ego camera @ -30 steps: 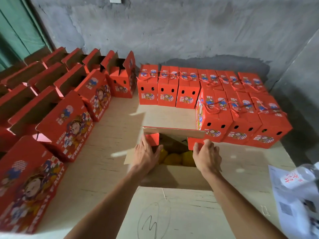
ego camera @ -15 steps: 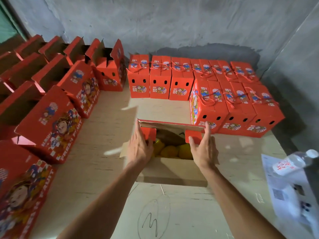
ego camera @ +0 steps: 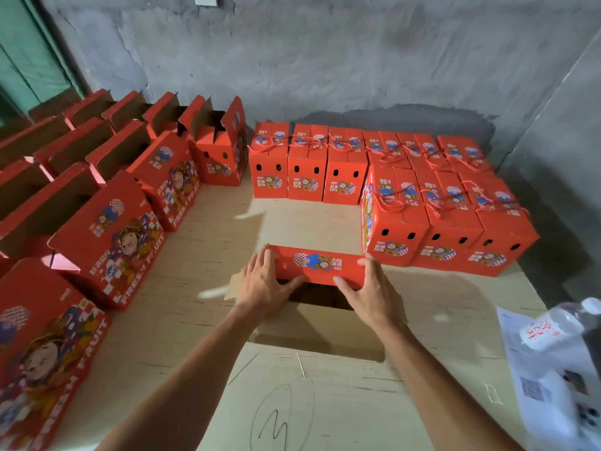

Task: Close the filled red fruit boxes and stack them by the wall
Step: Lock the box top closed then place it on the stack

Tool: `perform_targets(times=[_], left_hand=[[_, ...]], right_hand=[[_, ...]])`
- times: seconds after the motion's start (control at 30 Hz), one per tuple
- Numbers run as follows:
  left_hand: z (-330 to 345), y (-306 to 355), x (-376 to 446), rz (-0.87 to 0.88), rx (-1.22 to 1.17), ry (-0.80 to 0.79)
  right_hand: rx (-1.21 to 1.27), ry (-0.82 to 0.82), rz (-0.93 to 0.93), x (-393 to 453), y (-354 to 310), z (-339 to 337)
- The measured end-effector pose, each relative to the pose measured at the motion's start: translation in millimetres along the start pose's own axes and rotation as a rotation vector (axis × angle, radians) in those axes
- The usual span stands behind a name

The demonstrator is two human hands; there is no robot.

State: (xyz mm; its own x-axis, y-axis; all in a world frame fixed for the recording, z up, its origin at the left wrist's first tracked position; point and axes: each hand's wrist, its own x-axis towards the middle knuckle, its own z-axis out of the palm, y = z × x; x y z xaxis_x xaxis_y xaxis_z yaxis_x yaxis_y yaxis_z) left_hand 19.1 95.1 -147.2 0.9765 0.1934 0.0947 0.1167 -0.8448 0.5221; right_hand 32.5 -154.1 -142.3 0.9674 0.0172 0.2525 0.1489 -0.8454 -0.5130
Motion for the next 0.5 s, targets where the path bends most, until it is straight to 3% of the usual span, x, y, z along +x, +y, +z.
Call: perform_targets(times=[0.2,0.4,0.5], left_hand=[[-4,5,4,0.009,0.097,-0.027],[-3,17,12,0.023,0.261,-0.014],[3,25,12,-0.029,0.285,0.013]], right_hand=[[-0.026,-0.093,0.033,6,3,-7],[-0.224,-0.124,-0.183,32,16,-12],[-0.184,-0.192,-0.177,52,20,-12]])
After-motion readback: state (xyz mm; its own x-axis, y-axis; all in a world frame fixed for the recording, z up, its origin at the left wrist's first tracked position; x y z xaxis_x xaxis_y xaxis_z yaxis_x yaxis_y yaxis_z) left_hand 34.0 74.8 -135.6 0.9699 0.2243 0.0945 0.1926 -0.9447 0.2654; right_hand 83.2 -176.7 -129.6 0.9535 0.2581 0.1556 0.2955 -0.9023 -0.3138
